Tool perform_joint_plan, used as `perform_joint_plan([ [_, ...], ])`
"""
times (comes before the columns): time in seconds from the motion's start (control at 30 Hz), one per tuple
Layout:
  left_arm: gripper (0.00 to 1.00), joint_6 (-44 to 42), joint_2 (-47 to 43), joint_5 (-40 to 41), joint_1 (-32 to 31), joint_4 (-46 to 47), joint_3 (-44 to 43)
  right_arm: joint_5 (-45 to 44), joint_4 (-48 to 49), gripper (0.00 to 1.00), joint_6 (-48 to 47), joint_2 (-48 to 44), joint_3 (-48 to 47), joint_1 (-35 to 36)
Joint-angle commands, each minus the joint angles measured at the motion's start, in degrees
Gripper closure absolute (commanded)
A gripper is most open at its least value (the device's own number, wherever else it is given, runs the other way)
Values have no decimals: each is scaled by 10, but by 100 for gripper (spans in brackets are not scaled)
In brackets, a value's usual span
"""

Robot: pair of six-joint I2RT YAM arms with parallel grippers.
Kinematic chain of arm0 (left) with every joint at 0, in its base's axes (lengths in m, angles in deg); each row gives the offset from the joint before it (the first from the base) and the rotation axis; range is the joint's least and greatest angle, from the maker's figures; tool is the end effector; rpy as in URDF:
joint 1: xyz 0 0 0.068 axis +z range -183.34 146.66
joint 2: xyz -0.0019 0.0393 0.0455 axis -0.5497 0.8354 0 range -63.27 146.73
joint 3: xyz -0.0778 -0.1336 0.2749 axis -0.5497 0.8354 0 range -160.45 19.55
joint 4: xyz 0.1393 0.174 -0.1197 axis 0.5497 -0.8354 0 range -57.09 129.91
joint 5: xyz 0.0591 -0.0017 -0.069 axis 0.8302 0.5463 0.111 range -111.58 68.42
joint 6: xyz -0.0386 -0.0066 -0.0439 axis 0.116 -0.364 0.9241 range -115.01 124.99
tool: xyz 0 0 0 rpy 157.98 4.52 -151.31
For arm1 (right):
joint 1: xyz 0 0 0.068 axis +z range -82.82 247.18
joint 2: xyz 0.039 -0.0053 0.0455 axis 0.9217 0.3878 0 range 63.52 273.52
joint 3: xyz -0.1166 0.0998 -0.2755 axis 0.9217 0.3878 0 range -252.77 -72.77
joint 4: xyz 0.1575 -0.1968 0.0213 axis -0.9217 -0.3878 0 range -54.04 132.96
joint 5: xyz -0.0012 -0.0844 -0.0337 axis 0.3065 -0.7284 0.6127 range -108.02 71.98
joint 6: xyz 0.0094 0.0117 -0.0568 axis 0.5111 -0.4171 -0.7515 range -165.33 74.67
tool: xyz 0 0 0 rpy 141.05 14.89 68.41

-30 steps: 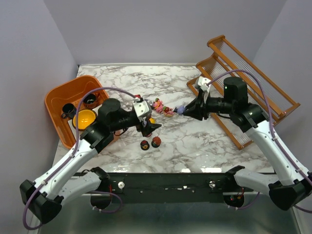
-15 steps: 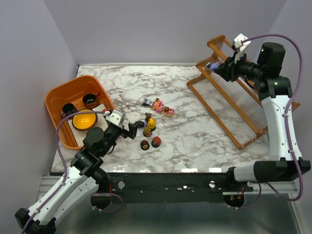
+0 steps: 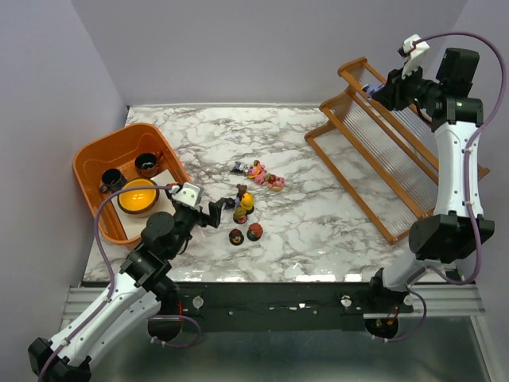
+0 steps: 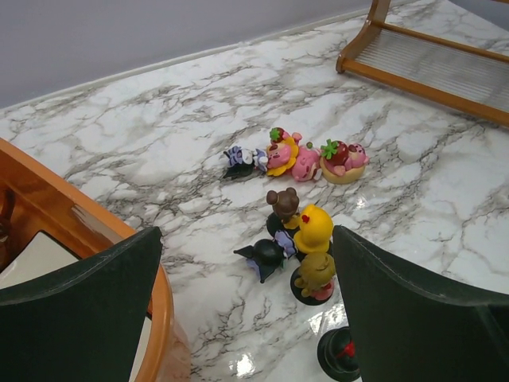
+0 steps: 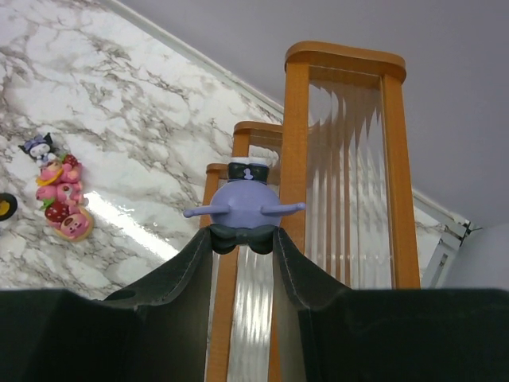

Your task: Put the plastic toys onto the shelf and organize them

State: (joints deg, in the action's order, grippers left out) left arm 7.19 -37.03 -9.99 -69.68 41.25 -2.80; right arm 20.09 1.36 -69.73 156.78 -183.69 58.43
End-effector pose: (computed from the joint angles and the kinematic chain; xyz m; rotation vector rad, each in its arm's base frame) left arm 0.0848 -0.0518 0.2883 0.3248 1.5931 -0.3558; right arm 0.3424 -0.0259 0.5059 -0.6664 1.7844 0.2705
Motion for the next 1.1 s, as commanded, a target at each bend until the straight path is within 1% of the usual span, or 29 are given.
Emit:
perform_joint_plan([
  [0.0, 1, -11, -1, 30, 3, 23, 7, -28, -8, 99, -13, 40, -54, -6],
  [0.33, 1, -18, 8, 27, 2, 27, 9, -60, 0, 99, -24, 107, -111, -7],
  [0.67, 1, -18, 11, 26, 2, 27, 12, -37, -7, 99, -40, 163, -156, -7],
  [0.93, 1, -18, 14, 26, 2, 27, 11, -24, -16, 99, -46, 185, -172, -8],
  [1.0, 1, -18, 14, 26, 2, 27, 11, -22, -19, 98, -49, 187, -172, -8],
  [1.07, 1, -18, 14, 26, 2, 27, 10, -22, -19, 94, -49, 189, -172, -8],
])
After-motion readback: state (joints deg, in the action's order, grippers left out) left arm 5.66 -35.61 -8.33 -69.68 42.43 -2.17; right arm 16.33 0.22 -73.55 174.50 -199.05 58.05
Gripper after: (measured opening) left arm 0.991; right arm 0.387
